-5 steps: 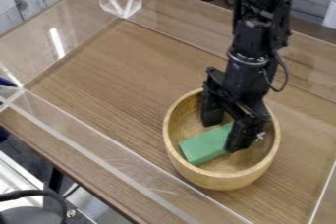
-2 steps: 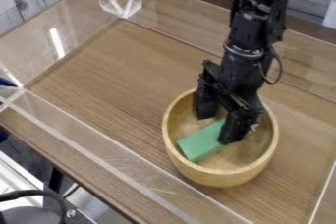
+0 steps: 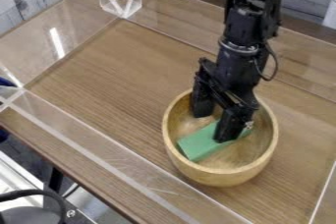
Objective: Remove the green block from inside the brown bowl and put it on the table
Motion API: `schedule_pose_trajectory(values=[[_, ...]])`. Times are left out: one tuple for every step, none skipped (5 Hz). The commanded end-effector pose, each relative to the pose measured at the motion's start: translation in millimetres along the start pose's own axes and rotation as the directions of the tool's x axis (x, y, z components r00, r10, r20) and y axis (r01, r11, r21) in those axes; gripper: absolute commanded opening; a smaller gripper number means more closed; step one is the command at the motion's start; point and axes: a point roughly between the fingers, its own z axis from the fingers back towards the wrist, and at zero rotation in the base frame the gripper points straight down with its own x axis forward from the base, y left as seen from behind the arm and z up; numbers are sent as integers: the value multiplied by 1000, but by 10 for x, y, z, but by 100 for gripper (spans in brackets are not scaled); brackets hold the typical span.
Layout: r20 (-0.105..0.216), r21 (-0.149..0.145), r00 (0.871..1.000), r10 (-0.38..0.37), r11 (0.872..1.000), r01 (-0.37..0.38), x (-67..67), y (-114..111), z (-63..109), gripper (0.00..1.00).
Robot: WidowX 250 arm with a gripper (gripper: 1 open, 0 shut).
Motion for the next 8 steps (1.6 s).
schedule_pose_trajectory(values=[[78, 7, 997, 6, 1000, -7, 40, 29, 195, 100], [75, -11, 997, 23, 1000, -22, 25, 28, 118, 100], [74, -29, 996, 43, 999, -41, 11, 28, 56, 0], [70, -27, 997, 42, 999, -40, -15, 20, 70, 0], [66, -23, 997, 41, 999, -40, -50, 8, 110, 0], [73, -15, 996, 48, 999, -47, -84, 3, 199, 0], [111, 5, 992, 65, 998, -66, -137, 22, 500, 0], [155, 22, 985, 80, 996, -85, -62, 125, 818, 0]])
